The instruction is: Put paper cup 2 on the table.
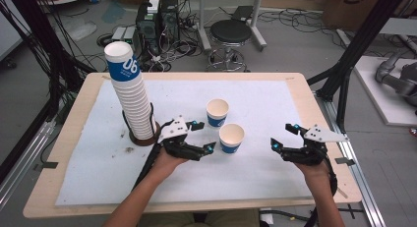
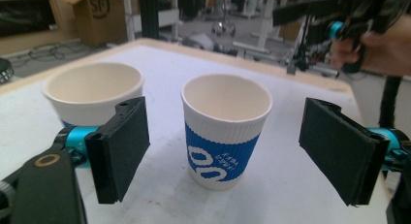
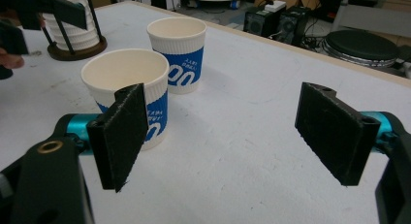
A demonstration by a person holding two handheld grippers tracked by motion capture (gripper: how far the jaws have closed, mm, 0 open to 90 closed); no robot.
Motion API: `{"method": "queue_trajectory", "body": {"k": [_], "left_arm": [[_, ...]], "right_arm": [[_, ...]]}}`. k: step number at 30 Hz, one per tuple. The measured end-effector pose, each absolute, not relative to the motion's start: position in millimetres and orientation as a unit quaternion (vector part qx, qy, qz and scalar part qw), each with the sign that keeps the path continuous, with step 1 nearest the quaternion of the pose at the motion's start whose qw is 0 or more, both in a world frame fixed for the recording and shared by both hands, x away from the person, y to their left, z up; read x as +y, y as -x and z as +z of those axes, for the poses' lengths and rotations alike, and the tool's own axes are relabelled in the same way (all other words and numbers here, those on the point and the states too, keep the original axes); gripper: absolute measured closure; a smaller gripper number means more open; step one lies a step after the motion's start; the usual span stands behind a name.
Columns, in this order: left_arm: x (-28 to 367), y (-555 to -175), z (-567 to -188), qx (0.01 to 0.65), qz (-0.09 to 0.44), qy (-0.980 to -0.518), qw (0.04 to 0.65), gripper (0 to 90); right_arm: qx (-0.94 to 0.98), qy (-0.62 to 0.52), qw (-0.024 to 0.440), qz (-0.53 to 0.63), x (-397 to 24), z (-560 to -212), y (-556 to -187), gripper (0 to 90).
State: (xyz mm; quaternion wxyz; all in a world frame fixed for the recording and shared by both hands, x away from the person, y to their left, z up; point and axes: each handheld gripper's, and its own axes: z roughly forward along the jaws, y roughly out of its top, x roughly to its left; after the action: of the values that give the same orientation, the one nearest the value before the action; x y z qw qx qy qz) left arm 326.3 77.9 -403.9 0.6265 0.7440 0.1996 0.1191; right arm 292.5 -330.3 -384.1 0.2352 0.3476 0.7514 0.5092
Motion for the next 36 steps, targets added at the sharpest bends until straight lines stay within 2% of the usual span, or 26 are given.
{"method": "queue_trajectory", "body": {"k": [8,18,27,36], "left_arm": [[127.4,-303.8,-390.8,0.212,0.152,-0.712,0.652,18.2],[182.1,-281.7,-392.1,0.241,0.191,-0.689,0.657,18.2],[214.3,-272.9,-397.5,0.276,0.215,-0.653,0.671,18.2],[231.1,-269.9,-401.4,0.289,0.229,-0.646,0.669,18.2]], "right_arm": [[0.746,-0.347,0.242,0.514,-331.9,-383.3,-287.0,20.1],[0.746,-0.351,0.243,0.511,-332.4,-386.1,-279.6,20.1],[0.746,-0.352,0.244,0.510,-332.1,-386.4,-276.1,20.1],[0.747,-0.350,0.247,0.509,-330.6,-385.5,-274.4,20.1]]}}
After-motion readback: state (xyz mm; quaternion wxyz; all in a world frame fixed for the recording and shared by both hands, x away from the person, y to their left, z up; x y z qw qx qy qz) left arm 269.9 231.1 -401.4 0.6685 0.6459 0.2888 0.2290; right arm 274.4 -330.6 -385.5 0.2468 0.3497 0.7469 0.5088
